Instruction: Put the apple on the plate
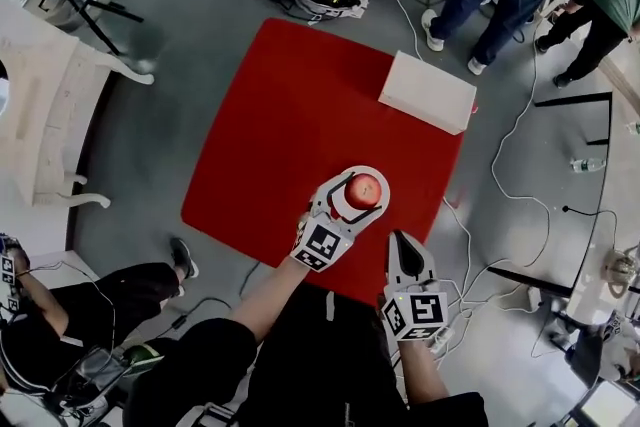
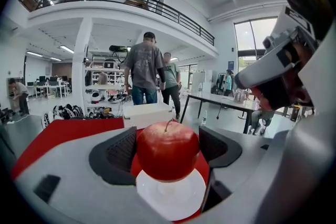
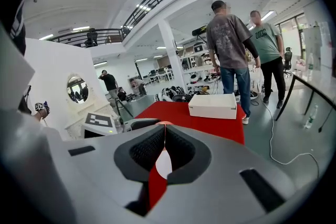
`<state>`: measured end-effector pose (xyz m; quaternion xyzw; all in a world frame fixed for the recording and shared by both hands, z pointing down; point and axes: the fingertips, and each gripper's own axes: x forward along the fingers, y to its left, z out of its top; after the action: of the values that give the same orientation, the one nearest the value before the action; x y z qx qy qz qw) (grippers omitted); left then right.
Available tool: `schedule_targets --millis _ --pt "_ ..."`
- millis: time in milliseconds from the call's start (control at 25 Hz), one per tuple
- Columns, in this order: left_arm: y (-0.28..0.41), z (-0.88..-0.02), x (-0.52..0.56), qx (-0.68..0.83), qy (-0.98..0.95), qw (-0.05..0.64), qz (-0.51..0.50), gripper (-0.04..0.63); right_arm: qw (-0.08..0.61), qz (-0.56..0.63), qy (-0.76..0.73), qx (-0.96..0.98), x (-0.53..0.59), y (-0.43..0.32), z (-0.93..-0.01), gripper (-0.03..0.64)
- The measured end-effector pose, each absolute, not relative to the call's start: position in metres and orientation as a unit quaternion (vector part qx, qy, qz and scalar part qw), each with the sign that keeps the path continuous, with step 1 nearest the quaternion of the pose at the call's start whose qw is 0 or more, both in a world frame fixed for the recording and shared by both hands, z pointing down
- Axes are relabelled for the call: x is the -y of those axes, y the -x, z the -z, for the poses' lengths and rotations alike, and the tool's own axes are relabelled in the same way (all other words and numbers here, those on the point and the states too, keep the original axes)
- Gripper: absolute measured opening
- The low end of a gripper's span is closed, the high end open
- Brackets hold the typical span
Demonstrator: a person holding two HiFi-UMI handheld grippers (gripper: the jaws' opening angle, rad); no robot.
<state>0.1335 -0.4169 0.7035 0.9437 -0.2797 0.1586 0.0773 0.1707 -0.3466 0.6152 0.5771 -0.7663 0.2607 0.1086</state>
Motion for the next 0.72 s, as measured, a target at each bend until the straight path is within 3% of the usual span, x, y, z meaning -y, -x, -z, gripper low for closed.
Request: schedule_targets --millis 280,720 --pt "-0.141 -0.767 0.428 0.290 -0.930 0.125 -0.187 0.376 0.121 -0.289 -0.576 0.755 0.335 -0.180 -0.637 0.011" --pt "-0.152 -0.809 0.416 0.283 -0.925 0.126 -0.221 0.377 0.123 -0.291 -0.588 0.745 0.330 -0.193 -0.639 0.011"
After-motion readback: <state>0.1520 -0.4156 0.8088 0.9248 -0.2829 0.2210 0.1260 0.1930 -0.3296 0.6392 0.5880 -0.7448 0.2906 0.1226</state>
